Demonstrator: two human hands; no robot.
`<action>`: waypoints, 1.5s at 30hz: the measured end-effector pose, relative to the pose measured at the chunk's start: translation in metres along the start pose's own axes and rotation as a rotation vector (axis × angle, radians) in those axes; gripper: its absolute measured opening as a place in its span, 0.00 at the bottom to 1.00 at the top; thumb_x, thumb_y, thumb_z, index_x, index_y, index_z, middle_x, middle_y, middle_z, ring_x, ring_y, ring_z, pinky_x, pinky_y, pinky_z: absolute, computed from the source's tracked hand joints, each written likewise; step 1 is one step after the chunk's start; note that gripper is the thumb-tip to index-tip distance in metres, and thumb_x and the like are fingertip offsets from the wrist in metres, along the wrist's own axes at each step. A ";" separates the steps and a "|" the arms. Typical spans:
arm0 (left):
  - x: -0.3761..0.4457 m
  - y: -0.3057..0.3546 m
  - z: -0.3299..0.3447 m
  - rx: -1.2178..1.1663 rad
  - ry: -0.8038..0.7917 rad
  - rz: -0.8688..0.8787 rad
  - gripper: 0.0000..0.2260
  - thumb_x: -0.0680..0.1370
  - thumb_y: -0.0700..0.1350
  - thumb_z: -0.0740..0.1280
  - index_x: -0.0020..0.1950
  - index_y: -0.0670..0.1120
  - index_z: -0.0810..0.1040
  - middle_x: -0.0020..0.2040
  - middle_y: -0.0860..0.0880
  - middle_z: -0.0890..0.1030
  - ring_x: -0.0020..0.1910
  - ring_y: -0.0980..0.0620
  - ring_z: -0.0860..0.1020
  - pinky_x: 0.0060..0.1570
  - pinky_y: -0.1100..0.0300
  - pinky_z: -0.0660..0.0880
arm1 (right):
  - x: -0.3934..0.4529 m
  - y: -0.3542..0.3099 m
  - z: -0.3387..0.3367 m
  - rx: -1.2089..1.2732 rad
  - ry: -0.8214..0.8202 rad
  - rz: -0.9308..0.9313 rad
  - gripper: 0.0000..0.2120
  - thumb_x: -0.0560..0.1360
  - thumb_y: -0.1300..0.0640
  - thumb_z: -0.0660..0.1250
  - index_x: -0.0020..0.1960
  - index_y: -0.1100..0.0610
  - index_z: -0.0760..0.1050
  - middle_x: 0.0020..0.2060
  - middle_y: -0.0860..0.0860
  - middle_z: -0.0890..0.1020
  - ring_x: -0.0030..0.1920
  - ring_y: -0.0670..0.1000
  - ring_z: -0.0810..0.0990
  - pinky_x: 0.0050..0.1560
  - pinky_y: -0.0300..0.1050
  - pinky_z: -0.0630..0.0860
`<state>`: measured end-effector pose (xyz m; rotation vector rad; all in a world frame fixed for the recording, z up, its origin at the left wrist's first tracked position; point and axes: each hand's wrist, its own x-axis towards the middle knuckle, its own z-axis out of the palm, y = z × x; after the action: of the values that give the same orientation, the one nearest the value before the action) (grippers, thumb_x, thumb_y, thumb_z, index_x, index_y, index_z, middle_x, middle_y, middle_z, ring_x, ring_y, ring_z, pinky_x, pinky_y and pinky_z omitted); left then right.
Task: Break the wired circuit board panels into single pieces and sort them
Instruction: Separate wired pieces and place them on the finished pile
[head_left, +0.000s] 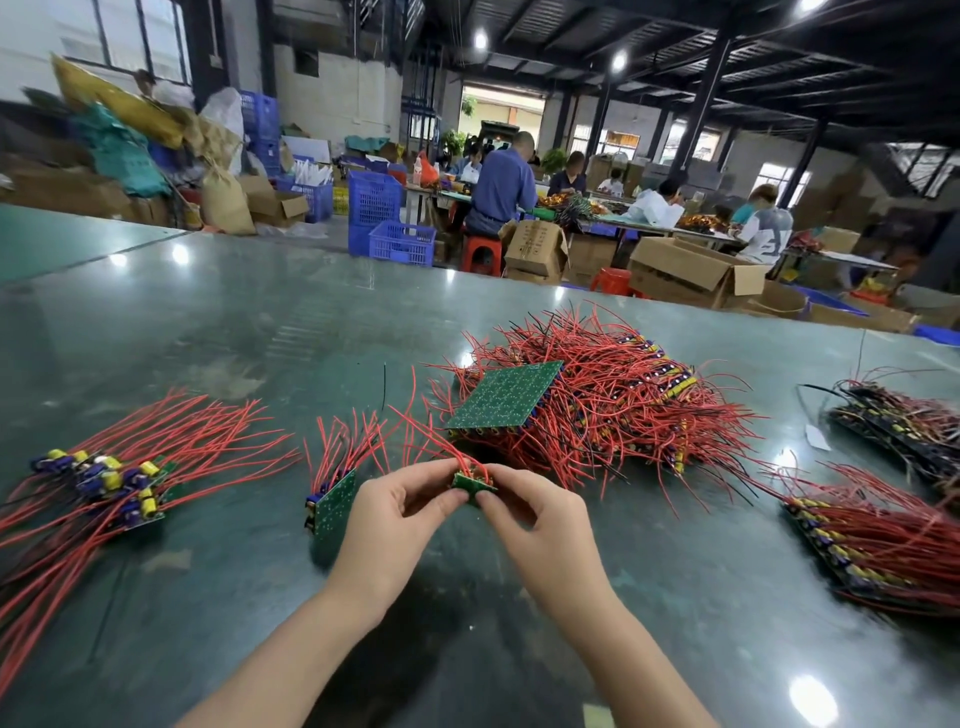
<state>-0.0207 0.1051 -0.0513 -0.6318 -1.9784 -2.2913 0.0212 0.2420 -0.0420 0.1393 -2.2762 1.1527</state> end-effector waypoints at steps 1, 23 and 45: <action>0.000 0.000 -0.001 0.015 0.002 0.005 0.15 0.71 0.31 0.70 0.47 0.51 0.83 0.45 0.54 0.86 0.46 0.59 0.82 0.48 0.70 0.75 | 0.000 0.000 0.000 0.003 0.011 0.007 0.11 0.72 0.65 0.71 0.53 0.57 0.82 0.42 0.43 0.83 0.45 0.35 0.79 0.47 0.26 0.72; 0.003 -0.010 -0.006 0.608 0.400 0.064 0.22 0.68 0.28 0.69 0.62 0.33 0.73 0.59 0.42 0.66 0.55 0.54 0.64 0.56 0.84 0.50 | 0.005 -0.009 0.001 0.692 0.055 0.504 0.08 0.75 0.66 0.66 0.48 0.55 0.80 0.31 0.45 0.80 0.29 0.43 0.76 0.35 0.35 0.76; -0.006 -0.002 0.001 0.562 -0.024 0.328 0.10 0.67 0.41 0.77 0.47 0.47 0.83 0.42 0.56 0.80 0.44 0.60 0.77 0.48 0.66 0.73 | 0.005 -0.005 -0.003 0.362 -0.027 0.206 0.11 0.70 0.68 0.72 0.40 0.53 0.76 0.38 0.49 0.81 0.38 0.44 0.78 0.44 0.37 0.75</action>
<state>-0.0162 0.1048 -0.0553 -0.8378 -2.1843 -1.4577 0.0207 0.2419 -0.0343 0.0600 -2.1202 1.6742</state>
